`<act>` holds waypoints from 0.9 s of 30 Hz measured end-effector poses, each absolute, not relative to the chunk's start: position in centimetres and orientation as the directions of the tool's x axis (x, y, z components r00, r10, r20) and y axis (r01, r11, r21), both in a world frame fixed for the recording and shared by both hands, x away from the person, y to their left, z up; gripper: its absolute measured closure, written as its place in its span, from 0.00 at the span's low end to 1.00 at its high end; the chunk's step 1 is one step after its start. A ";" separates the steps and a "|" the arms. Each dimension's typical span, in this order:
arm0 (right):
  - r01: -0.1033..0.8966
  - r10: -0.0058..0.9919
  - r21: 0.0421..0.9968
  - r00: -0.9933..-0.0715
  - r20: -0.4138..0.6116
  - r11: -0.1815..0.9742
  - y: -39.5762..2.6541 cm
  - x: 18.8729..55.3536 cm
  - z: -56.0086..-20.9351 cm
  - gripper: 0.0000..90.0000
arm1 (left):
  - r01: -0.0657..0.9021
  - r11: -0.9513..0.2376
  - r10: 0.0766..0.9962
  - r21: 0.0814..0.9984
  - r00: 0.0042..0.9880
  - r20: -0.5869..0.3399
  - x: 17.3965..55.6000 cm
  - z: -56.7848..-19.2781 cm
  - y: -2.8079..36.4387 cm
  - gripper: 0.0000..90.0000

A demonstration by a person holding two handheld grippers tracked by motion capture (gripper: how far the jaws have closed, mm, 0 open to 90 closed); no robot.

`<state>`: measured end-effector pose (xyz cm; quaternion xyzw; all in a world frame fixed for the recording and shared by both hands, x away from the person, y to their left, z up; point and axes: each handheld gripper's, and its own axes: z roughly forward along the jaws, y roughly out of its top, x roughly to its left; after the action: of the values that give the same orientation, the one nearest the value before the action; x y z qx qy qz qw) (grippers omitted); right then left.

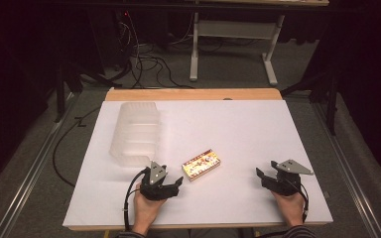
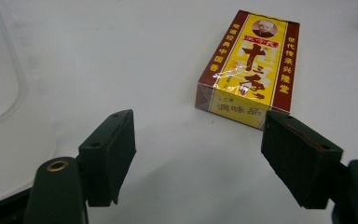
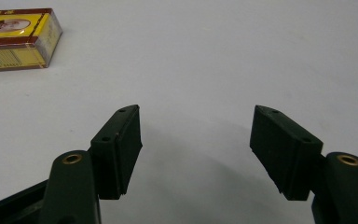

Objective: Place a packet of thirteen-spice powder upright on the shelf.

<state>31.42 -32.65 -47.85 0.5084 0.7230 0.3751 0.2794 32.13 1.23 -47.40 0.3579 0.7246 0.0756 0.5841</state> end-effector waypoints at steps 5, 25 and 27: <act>0.530 0.945 0.825 -0.325 -0.019 0.199 -32.7 31.4 -47.8 0.38 | 0.425 0.724 0.617 0.543 -0.049 -0.785 32.1 -47.5 1.3 0.30; 0.536 0.947 0.821 -0.320 -0.018 0.197 -32.7 31.5 -47.8 0.38 | 0.423 0.702 0.641 0.573 -0.026 -0.767 31.9 -47.7 0.9 0.32; 0.529 0.948 0.826 -0.317 -0.022 0.196 -32.8 31.4 -47.8 0.38 | 0.424 0.704 0.639 0.570 -0.026 -0.769 31.9 -47.7 0.9 0.32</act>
<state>31.45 -32.80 -47.82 0.5124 0.7205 0.3732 0.2809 31.87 0.90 -47.70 0.3739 0.7105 0.0912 0.5891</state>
